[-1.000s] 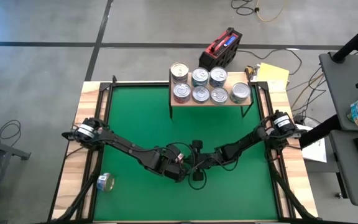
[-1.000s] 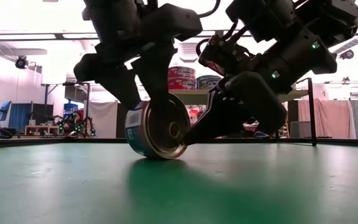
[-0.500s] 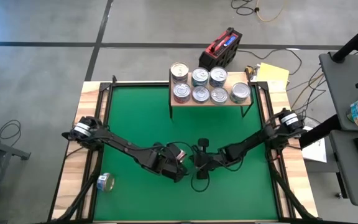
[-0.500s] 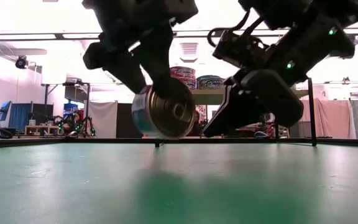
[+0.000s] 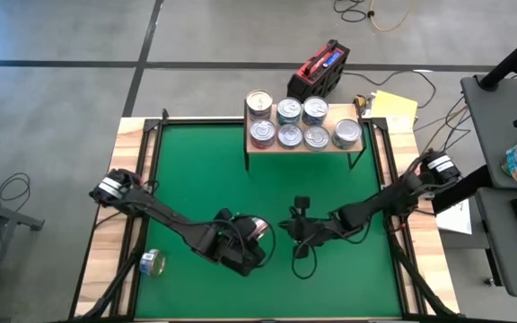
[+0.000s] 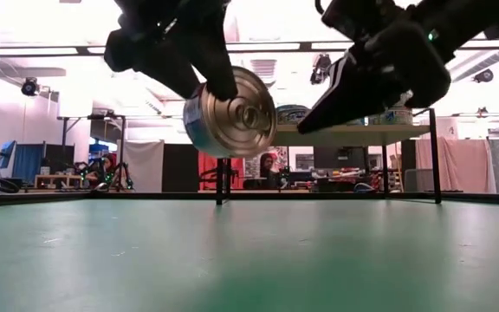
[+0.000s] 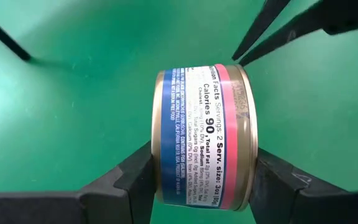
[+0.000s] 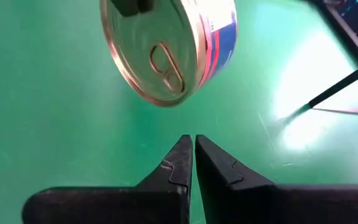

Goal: Stack canned seafood by type on shelf
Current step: Stack the blue/pink tuna can on top of the other blue/pink tuna can on the shelf

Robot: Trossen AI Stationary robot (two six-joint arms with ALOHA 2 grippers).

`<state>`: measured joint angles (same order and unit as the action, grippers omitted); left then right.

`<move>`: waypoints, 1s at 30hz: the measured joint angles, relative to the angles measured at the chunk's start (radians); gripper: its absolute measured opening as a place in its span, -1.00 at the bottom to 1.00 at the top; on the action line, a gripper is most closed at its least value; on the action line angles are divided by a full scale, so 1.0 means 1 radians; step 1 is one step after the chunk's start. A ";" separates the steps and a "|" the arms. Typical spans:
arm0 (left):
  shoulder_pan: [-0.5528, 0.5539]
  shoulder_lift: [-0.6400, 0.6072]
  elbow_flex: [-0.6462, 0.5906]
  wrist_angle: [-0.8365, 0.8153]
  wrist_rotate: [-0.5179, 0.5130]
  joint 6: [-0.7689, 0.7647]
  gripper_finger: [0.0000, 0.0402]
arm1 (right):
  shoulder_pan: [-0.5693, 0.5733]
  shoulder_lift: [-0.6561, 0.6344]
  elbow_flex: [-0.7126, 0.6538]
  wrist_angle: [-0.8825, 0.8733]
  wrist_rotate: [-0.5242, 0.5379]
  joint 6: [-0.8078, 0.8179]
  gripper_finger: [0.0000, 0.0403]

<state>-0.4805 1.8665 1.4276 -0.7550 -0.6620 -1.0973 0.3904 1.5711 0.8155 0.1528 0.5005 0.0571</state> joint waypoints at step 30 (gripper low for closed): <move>0.002 -0.435 -0.746 1.171 -0.038 0.295 -0.11 | 0.000 -0.098 -0.027 0.070 0.001 -0.196 -0.94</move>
<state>-0.4784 1.4312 0.6814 0.4163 -0.6998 -0.8021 0.3904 1.4734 0.7887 0.2233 0.5016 -0.1387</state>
